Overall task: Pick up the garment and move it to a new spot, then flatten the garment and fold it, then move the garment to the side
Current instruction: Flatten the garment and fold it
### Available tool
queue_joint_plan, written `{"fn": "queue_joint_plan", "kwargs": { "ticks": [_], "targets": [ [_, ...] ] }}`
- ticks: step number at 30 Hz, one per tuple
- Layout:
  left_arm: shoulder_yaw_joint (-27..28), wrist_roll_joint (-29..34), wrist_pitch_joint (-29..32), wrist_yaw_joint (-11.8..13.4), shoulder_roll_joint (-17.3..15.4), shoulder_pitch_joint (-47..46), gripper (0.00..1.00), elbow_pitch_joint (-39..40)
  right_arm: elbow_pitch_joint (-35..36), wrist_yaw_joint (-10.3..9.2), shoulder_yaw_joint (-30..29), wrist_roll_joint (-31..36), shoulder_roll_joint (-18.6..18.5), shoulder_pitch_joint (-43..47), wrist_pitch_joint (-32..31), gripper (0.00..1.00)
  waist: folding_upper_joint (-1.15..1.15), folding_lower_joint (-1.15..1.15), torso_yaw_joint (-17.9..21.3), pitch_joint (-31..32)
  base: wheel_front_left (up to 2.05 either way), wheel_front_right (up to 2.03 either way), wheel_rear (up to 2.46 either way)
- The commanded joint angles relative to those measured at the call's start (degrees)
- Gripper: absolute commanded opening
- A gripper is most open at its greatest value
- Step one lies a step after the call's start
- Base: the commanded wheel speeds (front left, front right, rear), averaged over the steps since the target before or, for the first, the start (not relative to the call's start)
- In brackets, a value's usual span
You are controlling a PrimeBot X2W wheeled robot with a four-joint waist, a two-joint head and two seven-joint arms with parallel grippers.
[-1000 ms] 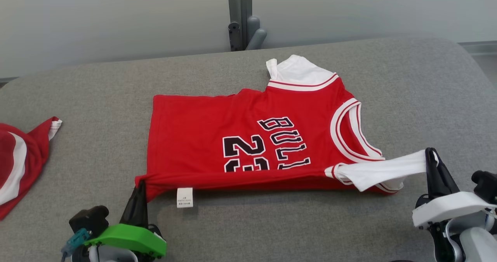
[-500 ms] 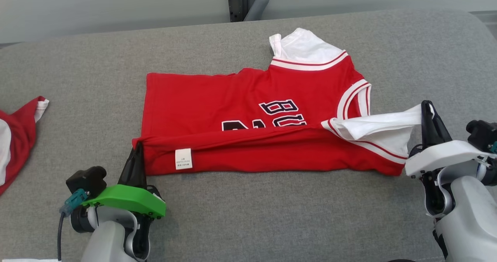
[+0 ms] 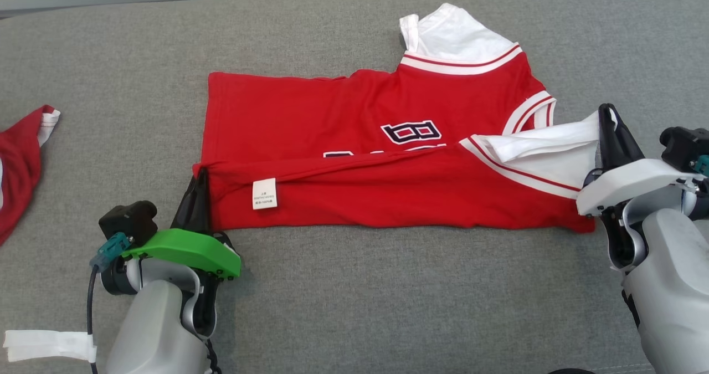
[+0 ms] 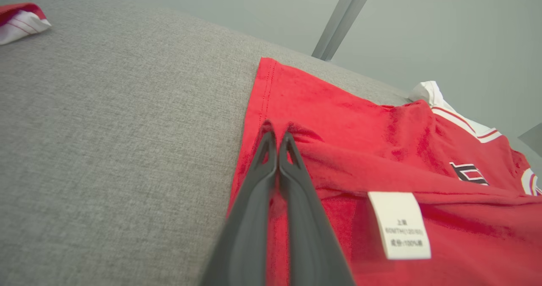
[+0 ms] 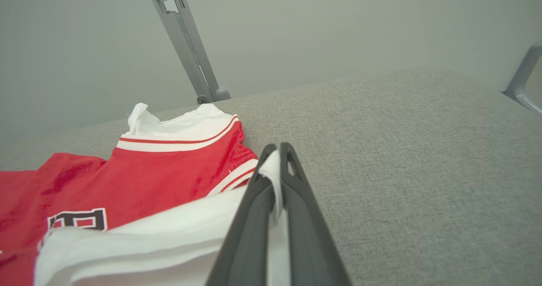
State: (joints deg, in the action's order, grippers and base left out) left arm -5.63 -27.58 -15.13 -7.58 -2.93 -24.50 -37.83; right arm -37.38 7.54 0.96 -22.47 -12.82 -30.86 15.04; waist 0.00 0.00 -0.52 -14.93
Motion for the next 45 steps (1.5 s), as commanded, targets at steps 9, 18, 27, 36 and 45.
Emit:
{"fn": "queue_joint_plan", "kwargs": {
  "ticks": [9,18,27,36,45],
  "targets": [
    [2.7,2.9,0.0,0.2,-0.1,-0.8,1.00,1.6,-1.2,-0.09,-1.6,0.9,0.3,-2.9,0.2,1.00,0.00,0.00,-0.5,-1.4,0.00,0.00,0.00],
    [5.6,5.0,0.0,0.2,-0.1,7.7,1.00,7.7,7.4,-0.09,-1.9,-1.8,1.5,10.3,0.2,1.00,0.00,0.00,0.2,1.2,0.00,0.00,0.00],
    [5.4,3.5,0.0,0.2,-0.1,11.8,1.00,8.7,5.6,-0.08,3.3,-6.4,1.0,15.2,0.2,1.00,0.00,0.00,0.6,1.6,0.00,0.00,0.00],
    [3.4,3.5,0.0,0.2,-0.1,10.6,1.00,9.1,-1.9,-0.08,5.6,-10.8,0.8,12.6,0.1,1.00,0.00,0.00,-1.2,1.6,0.00,0.00,0.00],
    [0.0,0.7,0.0,0.2,-0.1,10.2,1.00,8.1,-2.1,-0.11,8.5,-14.0,-0.5,12.0,0.0,0.00,0.00,0.00,-1.2,1.3,0.00,0.00,0.00]
  ]
}}
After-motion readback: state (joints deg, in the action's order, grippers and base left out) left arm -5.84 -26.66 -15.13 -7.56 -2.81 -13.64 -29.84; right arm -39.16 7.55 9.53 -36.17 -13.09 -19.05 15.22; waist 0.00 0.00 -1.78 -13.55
